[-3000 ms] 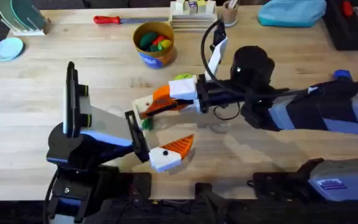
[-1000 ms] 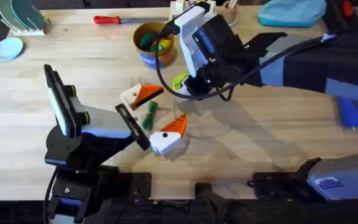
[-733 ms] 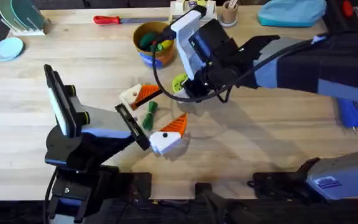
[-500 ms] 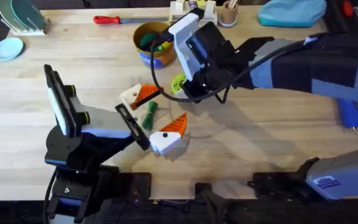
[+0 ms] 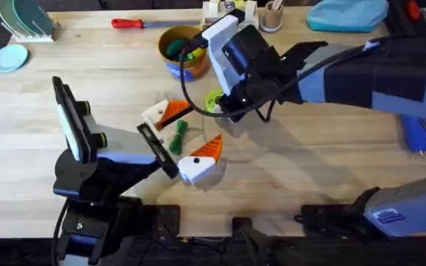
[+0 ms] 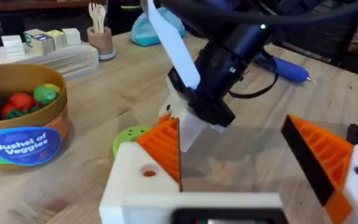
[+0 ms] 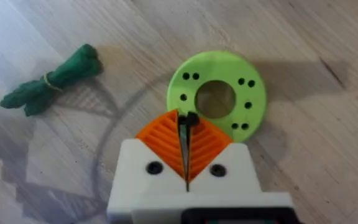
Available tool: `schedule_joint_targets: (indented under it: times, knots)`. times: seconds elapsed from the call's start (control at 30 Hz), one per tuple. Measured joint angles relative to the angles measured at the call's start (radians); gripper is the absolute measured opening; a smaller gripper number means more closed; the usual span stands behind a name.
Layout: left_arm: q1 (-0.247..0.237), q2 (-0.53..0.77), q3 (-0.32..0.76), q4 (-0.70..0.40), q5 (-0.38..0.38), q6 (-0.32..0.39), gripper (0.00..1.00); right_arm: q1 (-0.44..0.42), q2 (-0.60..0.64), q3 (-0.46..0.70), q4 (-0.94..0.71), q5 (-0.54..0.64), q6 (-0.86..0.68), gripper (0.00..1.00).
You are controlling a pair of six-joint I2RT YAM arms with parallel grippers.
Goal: Pick up the gripper from the table and insert it into the empty holder that is missing its gripper. Then pick up a screw, insert it into the mounting hole, and use the screwdriver to tighten it. Finally, clean up the table by picking up the vegetable and placing it into the bucket.
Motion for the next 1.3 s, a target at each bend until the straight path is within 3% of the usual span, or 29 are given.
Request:
schedule_joint_targets:
  times: [0.23, 0.7, 1.0, 1.3]
  knots:
    - [0.000, 0.000, 0.000, 0.000, 0.000, 0.000, 0.993, -0.036, 0.000, 0.069, -0.124, 0.002, 0.001, 0.005]
    - [0.000, 0.000, 0.000, 0.000, 0.001, -0.001, 0.993, -0.032, -0.054, 0.353, -0.459, 0.005, -0.028, 0.005]
    - [0.000, 0.000, 0.000, -0.001, 0.013, -0.005, 0.993, 0.079, -0.160, 0.535, -0.516, -0.042, -0.089, 0.005]
    - [0.000, 0.000, 0.000, -0.017, 0.131, -0.005, 0.993, 0.194, -0.164, 0.552, -0.519, -0.116, -0.067, 0.005]
